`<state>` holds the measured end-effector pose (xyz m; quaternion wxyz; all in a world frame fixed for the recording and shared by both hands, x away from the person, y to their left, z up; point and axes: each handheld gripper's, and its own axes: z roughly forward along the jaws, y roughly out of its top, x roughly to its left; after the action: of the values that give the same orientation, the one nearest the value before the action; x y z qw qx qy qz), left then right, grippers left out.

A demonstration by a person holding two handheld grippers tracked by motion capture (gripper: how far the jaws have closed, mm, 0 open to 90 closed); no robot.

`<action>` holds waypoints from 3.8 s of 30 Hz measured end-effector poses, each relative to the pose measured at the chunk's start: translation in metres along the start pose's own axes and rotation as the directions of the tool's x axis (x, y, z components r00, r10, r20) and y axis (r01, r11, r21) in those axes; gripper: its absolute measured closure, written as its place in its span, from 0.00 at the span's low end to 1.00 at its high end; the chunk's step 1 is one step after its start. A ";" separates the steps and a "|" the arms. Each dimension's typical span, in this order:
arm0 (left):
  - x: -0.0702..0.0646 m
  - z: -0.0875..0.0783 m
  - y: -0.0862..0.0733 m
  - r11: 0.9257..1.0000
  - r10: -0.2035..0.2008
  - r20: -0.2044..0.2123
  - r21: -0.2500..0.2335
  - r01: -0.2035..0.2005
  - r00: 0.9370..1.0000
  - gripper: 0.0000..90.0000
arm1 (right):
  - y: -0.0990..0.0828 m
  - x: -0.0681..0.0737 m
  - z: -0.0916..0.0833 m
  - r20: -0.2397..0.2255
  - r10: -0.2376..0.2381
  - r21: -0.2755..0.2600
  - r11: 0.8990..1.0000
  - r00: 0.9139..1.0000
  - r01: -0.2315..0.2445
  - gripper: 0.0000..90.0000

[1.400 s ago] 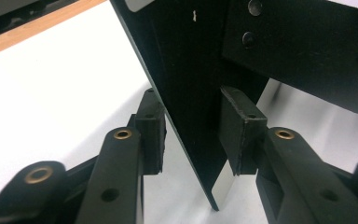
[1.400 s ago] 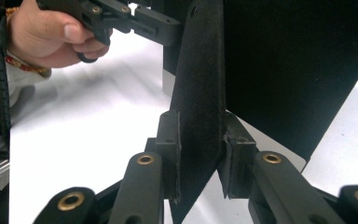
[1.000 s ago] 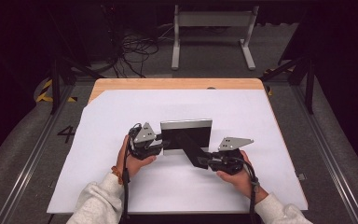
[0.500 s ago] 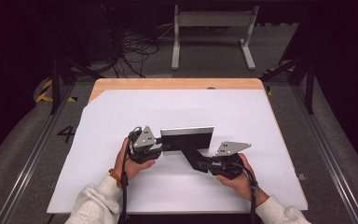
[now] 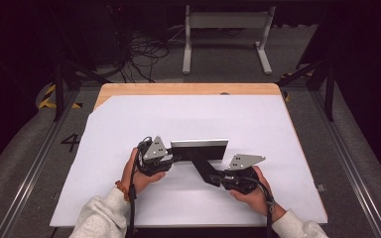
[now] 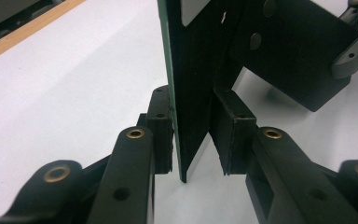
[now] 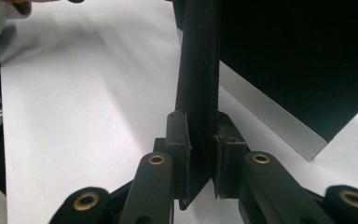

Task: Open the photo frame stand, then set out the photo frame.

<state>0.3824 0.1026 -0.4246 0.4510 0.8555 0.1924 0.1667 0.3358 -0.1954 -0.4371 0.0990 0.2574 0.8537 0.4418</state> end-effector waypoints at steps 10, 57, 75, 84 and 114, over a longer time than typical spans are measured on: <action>-0.001 0.006 -0.003 0.999 0.029 -0.014 0.038 -0.029 0.999 0.75 | 0.000 0.006 0.002 -0.018 -0.020 0.002 1.000 1.000 0.020 0.89; -0.001 -0.001 -0.012 0.997 0.027 -0.012 0.068 -0.027 1.000 0.76 | 0.000 -0.003 -0.033 0.028 -0.081 -0.049 0.995 0.996 0.082 0.78; -0.003 -0.010 -0.006 1.000 0.030 0.004 0.006 -0.030 1.000 0.79 | 0.011 -0.022 -0.032 0.227 -0.089 -0.076 0.991 0.970 0.108 0.76; -0.001 -0.009 -0.006 1.000 0.030 0.017 0.003 -0.030 0.999 0.80 | 0.014 -0.017 -0.027 0.212 -0.125 -0.084 0.986 0.969 0.145 0.86; -0.005 -0.009 -0.007 1.000 0.027 0.010 0.009 -0.027 1.000 0.85 | 0.016 -0.027 -0.021 0.241 -0.092 -0.103 0.987 0.966 0.119 0.85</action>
<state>0.3728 0.1100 -0.4266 0.4458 0.8609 0.1791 0.1676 0.3564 -0.2168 -0.4133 0.2376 0.2558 0.8211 0.4515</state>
